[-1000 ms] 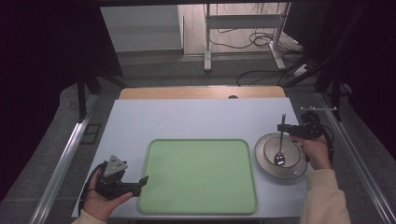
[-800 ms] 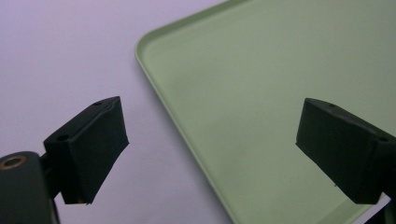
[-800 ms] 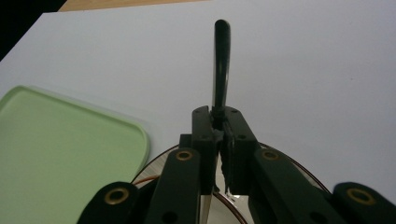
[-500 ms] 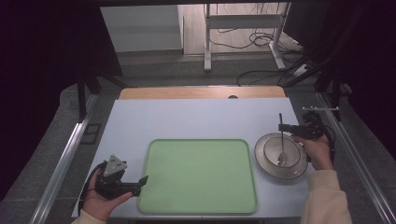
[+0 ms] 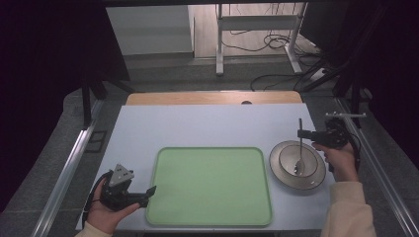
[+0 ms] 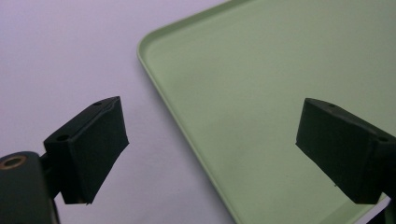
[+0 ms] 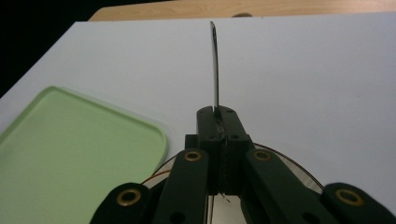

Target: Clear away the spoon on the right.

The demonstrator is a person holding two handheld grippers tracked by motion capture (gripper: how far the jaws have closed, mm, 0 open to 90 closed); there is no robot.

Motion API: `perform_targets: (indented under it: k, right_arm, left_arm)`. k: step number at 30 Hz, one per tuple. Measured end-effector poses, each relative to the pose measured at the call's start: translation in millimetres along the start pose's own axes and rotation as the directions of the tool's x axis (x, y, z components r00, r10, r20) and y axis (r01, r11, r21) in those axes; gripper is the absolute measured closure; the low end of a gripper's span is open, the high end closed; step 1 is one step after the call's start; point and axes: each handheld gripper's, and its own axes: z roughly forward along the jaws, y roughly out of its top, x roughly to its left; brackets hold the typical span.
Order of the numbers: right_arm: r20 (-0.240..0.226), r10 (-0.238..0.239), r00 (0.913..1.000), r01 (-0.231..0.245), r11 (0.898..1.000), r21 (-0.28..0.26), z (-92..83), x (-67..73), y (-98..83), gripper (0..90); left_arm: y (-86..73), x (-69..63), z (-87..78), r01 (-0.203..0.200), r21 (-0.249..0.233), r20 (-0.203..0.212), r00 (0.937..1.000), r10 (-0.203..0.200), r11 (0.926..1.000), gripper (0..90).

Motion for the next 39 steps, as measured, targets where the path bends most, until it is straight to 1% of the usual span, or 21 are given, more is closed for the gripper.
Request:
perform_targets:
  k: [3, 6, 12, 13, 15, 20, 27, 28, 32, 37, 38, 39]
  right_arm:
    - [-0.007, -0.016, 0.9998, 0.016, 1.0, -0.025, -6.8, 1.4, 2.2, 89.0]
    - [-0.015, -0.022, 0.9996, 0.021, 0.999, -0.046, -12.6, 3.6, 4.3, 89.0]
    - [-0.027, -0.034, 0.9991, 0.032, 0.997, -0.072, -18.4, 8.4, 8.0, 89.0]
    - [-0.044, -0.032, 0.9985, 0.028, 0.996, -0.084, -19.4, 8.9, 8.7, 89.0]
    - [-0.033, -0.035, 0.9988, 0.032, 0.996, -0.083, -19.9, 9.5, 9.0, 89.0]
    - [-0.042, -0.029, 0.9987, 0.025, 0.995, -0.093, -22.9, 11.1, 10.4, 89.0]
    - [-0.034, -0.043, 0.9985, 0.039, 0.993, -0.113, -30.9, 16.9, 14.2, 89.0]
    - [-0.035, -0.054, 0.9979, 0.049, 0.991, -0.127, -36.8, 19.9, 16.5, 89.0]
    - [-0.038, -0.069, 0.9969, 0.063, 0.987, -0.15, -48.5, 27.2, 20.6, 89.0]
    - [-0.049, -0.093, 0.9945, 0.084, 0.982, -0.168, -54.3, 37.3, 23.4, 89.0]
    - [-0.049, -0.093, 0.9945, 0.084, 0.982, -0.168, -54.3, 37.3, 23.4, 89.0]
    - [-0.049, -0.101, 0.9937, 0.091, 0.98, -0.175, -56.2, 40.7, 24.5, 89.0]
  left_arm:
    - [0.0, -0.1, -0.1, 0.0, -0.001, 0.0, 1.0, 0.0, 1.0, 8.9]
    - [0.2, -0.1, -0.6, -0.001, -0.003, 0.0, 1.0, 0.001, 1.0, 8.9]
    - [0.2, -0.4, -0.1, -0.002, -0.001, 0.0, 1.0, 0.002, 1.0, 8.9]
    - [0.2, -0.5, -0.1, -0.001, -0.001, 0.0, 1.0, 0.001, 1.0, 8.9]
    - [0.1, -0.4, -0.2, -0.001, -0.001, 0.0, 1.0, 0.001, 1.0, 8.9]
    - [-0.1, -0.6, 0.3, -0.002, 0.002, 0.001, 1.0, 0.002, 1.0, 8.9]
    - [-0.2, -0.1, -0.2, -0.001, 0.0, -0.001, 1.0, 0.001, 1.0, 8.9]
    - [-0.2, -0.1, -0.2, -0.001, -0.001, 0.0, 1.0, 0.001, 1.0, 8.9]
    - [-0.2, -0.2, -0.3, -0.002, 0.0, 0.0, 1.0, 0.002, 1.0, 8.9]
    - [0.0, -0.4, -0.3, -0.003, -0.001, 0.0, 1.0, 0.003, 1.0, 8.9]
    - [0.0, -0.4, -0.3, -0.003, -0.001, 0.0, 1.0, 0.003, 1.0, 8.9]
    - [-0.1, -0.3, -0.4, -0.002, -0.001, -0.001, 1.0, 0.002, 1.0, 8.9]
